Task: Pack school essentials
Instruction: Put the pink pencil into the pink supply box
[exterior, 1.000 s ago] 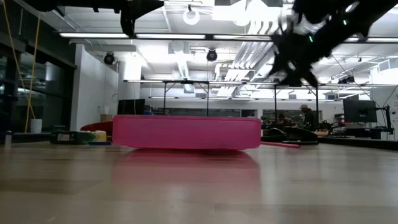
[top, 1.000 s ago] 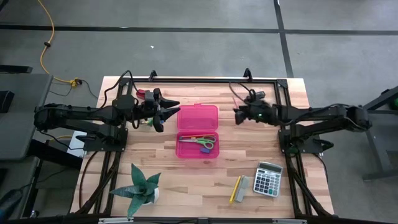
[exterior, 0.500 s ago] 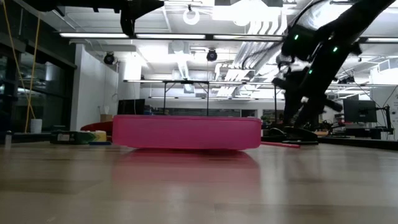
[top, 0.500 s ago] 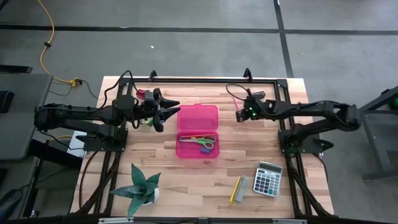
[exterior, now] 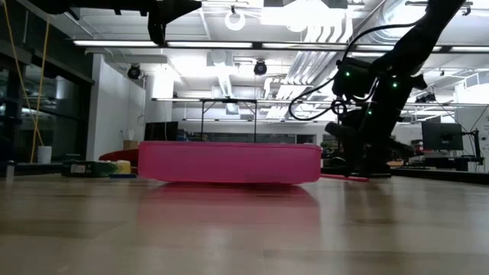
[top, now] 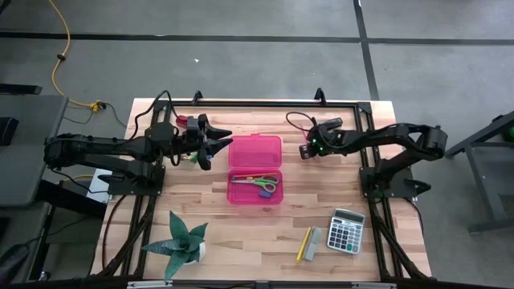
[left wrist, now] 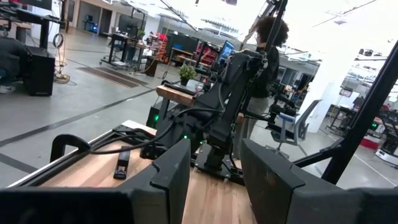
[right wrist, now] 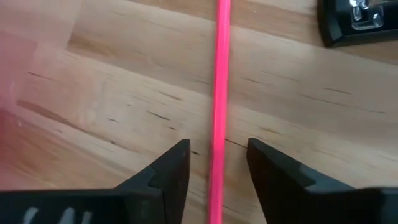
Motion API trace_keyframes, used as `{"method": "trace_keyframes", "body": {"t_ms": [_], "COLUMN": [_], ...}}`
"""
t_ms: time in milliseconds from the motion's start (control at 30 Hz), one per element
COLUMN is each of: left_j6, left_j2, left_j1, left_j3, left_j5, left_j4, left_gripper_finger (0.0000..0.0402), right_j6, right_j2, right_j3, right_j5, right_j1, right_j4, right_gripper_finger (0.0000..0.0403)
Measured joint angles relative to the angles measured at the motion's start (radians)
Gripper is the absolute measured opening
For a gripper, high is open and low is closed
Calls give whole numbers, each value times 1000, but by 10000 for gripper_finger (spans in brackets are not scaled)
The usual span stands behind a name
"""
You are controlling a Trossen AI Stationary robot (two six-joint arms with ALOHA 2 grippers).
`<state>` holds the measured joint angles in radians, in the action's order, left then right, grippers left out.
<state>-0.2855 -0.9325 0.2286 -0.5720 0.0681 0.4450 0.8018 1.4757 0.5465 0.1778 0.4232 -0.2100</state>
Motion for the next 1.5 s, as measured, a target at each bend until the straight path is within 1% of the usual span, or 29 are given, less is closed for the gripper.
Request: {"method": "trace_keyframes", "body": {"t_ms": [100, 367, 433, 633, 733, 867, 933, 1033, 1133, 1233, 1367, 1500], "left_j6": [0, 0, 0, 0, 0, 0, 0, 0, 0, 0, -1, -57], "left_j2": [0, 0, 0, 0, 0, 0, 0, 0, 0, 0, 0, 0], "left_j1": [0, 0, 0, 0, 0, 0, 0, 0, 0, 0, 0, 0], "left_j3": [0, 0, 0, 0, 0, 0, 0, 0, 0, 0, 0, 0], "left_j5": [0, 0, 0, 0, 0, 0, 0, 0, -1, -4, -4, -4], "left_j4": [0, 0, -1, -2, -3, -4, -7, -11, -12, -14, -15, -15], "left_gripper_finger": [129, 129, 129, 129, 129, 129, 129, 129, 129, 129, 129, 129], "right_j6": [-2, -18, -20, -25, -45, -75, -88, -121, -142, -175, -254, -286], "right_j2": [2, 2, 2, 2, -15, -120, -195, -297, -379, -412, -398, -339], "right_j3": [-1, -2, -2, -3, -5, -15, -11, -10, -9, -9, -8, -7], "right_j5": [23, 58, 59, 52, 15, -97, -114, -103, -104, -114, -216, -298], "right_j1": [-11, -39, -41, -41, -41, -46, -48, -58, -82, -109, -155, -203], "right_j4": [-31, -59, -61, -62, -59, -71, -29, 18, 138, 310, 618, 860], "right_gripper_finger": [126, 25, 9, 6, 4, 2, 1, 1, 1, 0, 0, 0]}}
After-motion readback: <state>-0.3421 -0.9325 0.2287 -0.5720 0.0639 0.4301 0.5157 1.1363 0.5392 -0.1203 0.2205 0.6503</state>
